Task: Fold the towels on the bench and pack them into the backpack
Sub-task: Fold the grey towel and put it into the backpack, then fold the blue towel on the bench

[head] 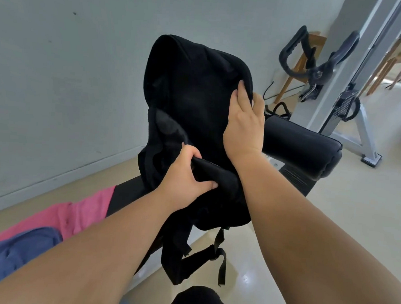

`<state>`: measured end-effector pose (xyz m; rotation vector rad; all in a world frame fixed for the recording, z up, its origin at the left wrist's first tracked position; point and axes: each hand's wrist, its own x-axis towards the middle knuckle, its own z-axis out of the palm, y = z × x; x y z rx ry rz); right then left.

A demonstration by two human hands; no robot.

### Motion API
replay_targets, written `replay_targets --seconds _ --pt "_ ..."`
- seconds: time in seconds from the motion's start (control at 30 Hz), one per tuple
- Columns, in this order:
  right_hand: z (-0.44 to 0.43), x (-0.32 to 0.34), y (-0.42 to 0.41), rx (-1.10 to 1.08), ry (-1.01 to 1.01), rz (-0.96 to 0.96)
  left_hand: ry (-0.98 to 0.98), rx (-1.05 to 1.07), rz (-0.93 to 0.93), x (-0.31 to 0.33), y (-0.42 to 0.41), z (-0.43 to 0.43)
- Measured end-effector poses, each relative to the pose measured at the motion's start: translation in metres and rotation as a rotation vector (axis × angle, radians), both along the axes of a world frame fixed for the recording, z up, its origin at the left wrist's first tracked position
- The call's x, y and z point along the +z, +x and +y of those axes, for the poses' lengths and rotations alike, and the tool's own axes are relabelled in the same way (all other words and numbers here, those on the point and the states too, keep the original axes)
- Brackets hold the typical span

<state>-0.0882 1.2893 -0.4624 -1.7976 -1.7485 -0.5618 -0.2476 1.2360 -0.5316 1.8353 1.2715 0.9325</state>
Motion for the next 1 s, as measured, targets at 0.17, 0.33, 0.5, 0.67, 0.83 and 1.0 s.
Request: replay_targets --seconds 0.17,0.33,0.5,0.67,0.83,1.0 --pt "-0.008 -0.010 0.007 -0.080 -0.043 0.049 0.018 -0.043 0.016 -0.007 -0.012 -0.012" --pt "-0.026 -0.012 -0.015 -0.087 -0.088 -0.015 0.150 0.061 0.286 -0.014 -0.028 -0.031" --pt "-0.052 -0.018 -0.065 0.047 -0.049 -0.040 0.245 0.150 0.584 -0.011 -0.043 -0.058" --pt "-0.077 -0.025 -0.119 0.238 -0.056 -0.050 0.176 0.142 0.586 -0.013 -0.094 -0.085" --pt "-0.104 -0.051 -0.191 0.414 -0.148 -0.063 0.101 0.333 0.648 -0.029 -0.176 -0.134" --pt "-0.133 -0.090 -0.264 0.577 -0.470 -0.099 -0.050 0.513 0.795 -0.054 -0.259 -0.182"
